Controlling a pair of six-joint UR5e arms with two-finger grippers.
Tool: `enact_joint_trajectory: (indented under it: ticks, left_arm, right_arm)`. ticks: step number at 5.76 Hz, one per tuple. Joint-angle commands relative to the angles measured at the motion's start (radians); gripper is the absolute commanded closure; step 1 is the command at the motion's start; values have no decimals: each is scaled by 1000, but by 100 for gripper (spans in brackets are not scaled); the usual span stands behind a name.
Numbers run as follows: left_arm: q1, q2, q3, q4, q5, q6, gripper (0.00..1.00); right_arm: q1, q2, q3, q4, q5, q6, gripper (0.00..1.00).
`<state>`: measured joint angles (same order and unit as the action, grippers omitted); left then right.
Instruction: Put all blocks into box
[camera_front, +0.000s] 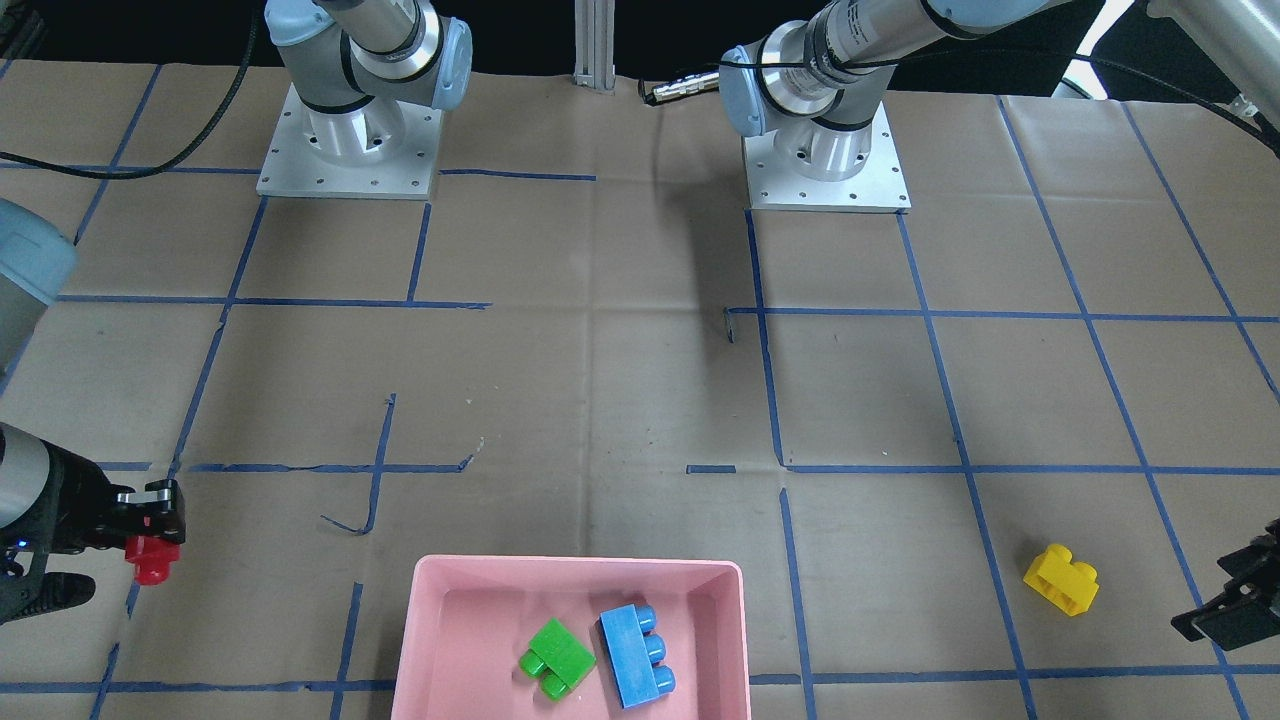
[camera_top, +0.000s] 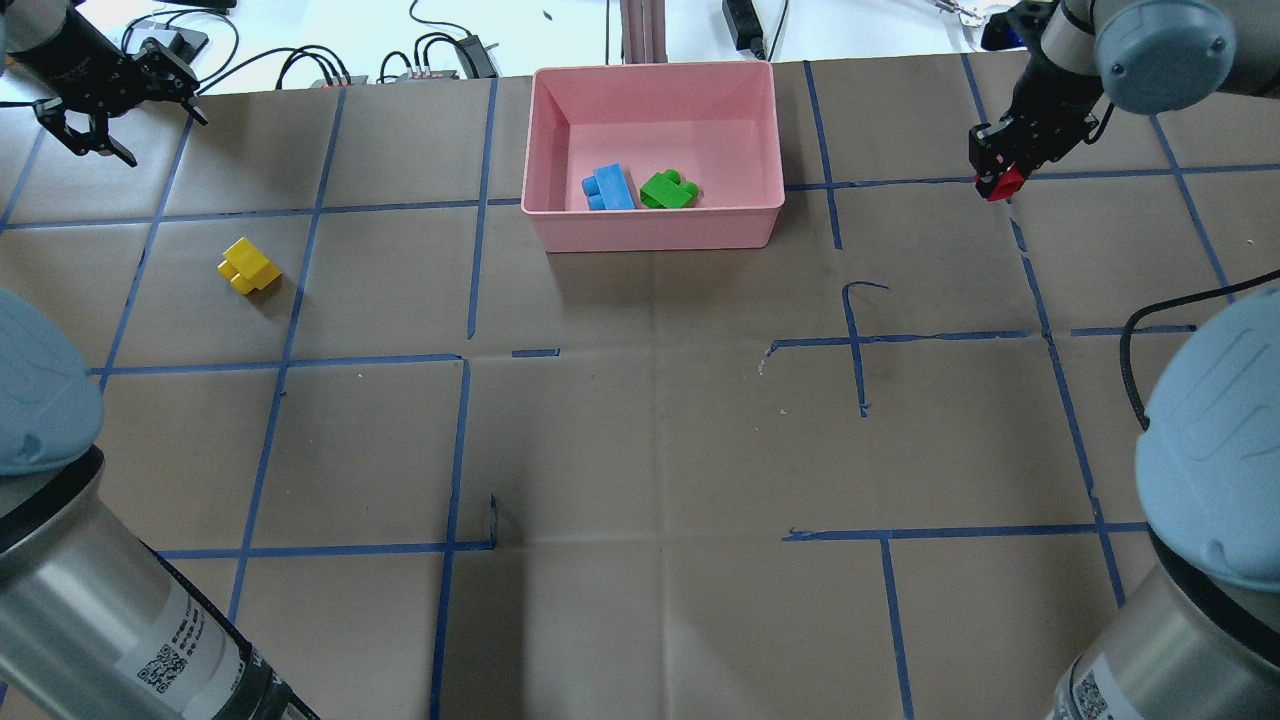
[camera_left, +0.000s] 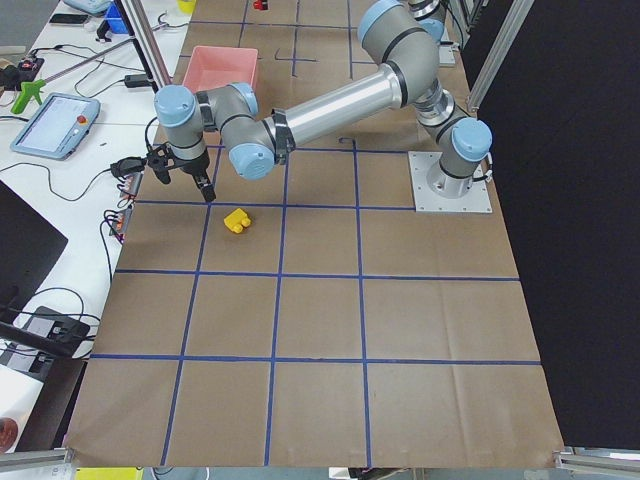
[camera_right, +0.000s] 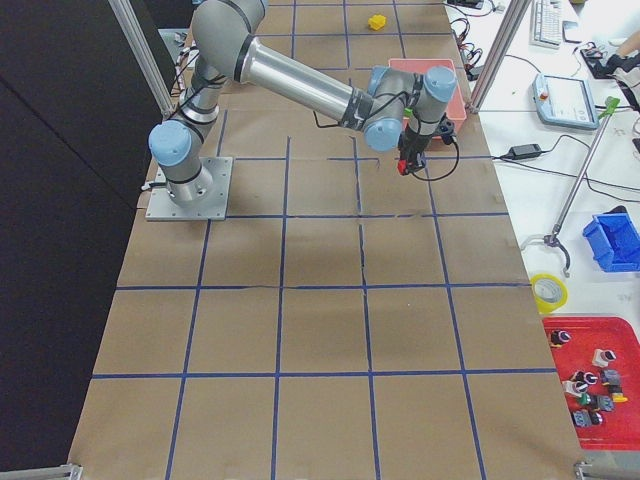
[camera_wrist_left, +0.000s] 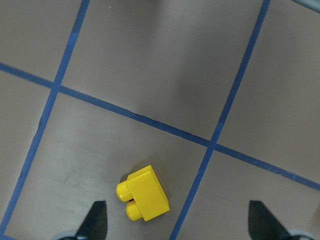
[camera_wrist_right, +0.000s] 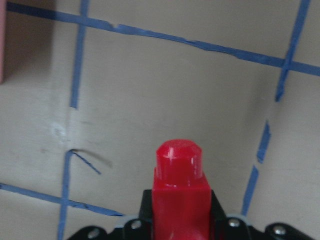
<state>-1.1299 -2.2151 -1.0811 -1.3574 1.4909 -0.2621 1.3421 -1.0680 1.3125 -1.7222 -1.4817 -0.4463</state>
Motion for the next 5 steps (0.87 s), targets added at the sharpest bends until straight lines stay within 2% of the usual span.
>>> enact_joint_trajectory:
  ticks: [1,2,3,4,5]
  left_arm:
    - [1,30,-125,61,61,-236,0]
    - [1,81,-258,143,61,-274,0]
    - [1,106,-422,370,63,-276,0]
    - [1,100,-495,476,63,-276,0]
    - [1,81,-499,481,61,-282,0]
  right_arm:
    - [126,-17,-135,176,132,175,94]
    - [229,18,-192,137,153,368,93]
    - [323,90,-243,39,170,550,93]
    - [391,159,-275,-85,175,710,93]
    - [423,205,-286,-136,193,791,93]
